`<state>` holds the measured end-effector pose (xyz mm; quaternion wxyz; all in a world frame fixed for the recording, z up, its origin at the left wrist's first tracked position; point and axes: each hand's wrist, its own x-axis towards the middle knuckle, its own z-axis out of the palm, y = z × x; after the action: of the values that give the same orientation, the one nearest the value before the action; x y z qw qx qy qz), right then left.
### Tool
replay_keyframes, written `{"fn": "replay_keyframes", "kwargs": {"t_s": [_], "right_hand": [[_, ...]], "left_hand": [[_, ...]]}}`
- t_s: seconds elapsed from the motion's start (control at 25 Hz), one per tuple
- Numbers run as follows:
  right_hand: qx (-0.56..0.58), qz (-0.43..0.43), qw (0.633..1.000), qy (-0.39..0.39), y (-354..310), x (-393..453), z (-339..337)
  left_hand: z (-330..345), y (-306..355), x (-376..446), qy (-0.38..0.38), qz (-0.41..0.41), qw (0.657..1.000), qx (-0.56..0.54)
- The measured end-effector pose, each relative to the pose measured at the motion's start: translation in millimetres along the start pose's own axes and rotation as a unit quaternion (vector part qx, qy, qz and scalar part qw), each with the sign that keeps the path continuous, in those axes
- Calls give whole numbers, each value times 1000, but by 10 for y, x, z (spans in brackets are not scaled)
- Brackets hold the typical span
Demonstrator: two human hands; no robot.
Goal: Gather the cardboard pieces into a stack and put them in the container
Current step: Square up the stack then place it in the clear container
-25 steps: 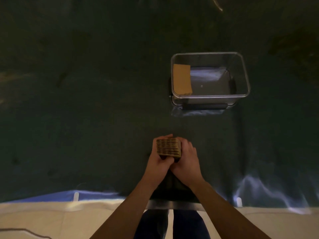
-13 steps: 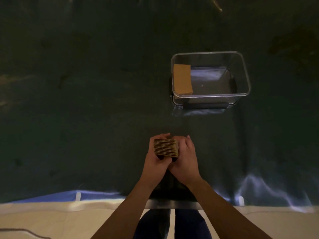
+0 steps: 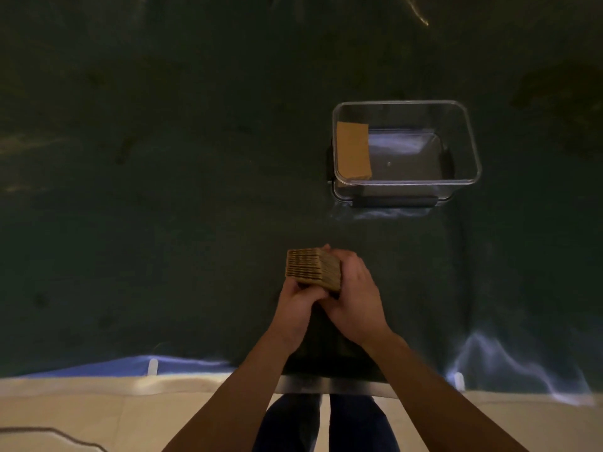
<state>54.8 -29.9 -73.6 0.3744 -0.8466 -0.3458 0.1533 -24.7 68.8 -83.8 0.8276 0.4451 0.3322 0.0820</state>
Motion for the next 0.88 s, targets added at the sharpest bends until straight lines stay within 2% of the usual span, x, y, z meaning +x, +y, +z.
{"fn": "replay_keyframes", "kwargs": {"t_s": [0.12, 0.2, 0.28, 0.32, 0.4, 0.44, 0.52, 0.64, 0.76, 0.88], "right_hand": [[-115, -31, 992, -51, -94, 177, -142], [-228, -48, 969, -82, -109, 287, -225], [-297, -52, 947, -112, -135, 331, -235], [-316, -56, 939, -125, -156, 322, -201], [-331, -67, 931, -141, -179, 286, -103], [-320, -67, 935, -141, -161, 270, -75], [-243, -27, 962, -121, -50, 255, -107], [-127, 60, 986, -92, 147, 163, -167], [-118, 56, 987, -91, 155, 77, -108], [-119, 25, 990, -73, 142, 78, -122]], "left_hand": [[-76, 81, 9, 10, 29, 997, -75], [-178, 145, -2, 8, 73, 994, -80], [-219, 195, 5, 46, 125, 989, 62], [-212, 194, 23, 82, 154, 968, 183], [-181, 154, 82, 141, 209, 879, 406], [-174, 127, 115, 153, 217, 844, 466], [-190, 102, 170, 166, 213, 814, 514], [-236, 100, 224, 167, 205, 815, 515], [-235, 57, 165, 145, 223, 825, 498], [-177, 83, 118, 149, 233, 860, 428]]}}
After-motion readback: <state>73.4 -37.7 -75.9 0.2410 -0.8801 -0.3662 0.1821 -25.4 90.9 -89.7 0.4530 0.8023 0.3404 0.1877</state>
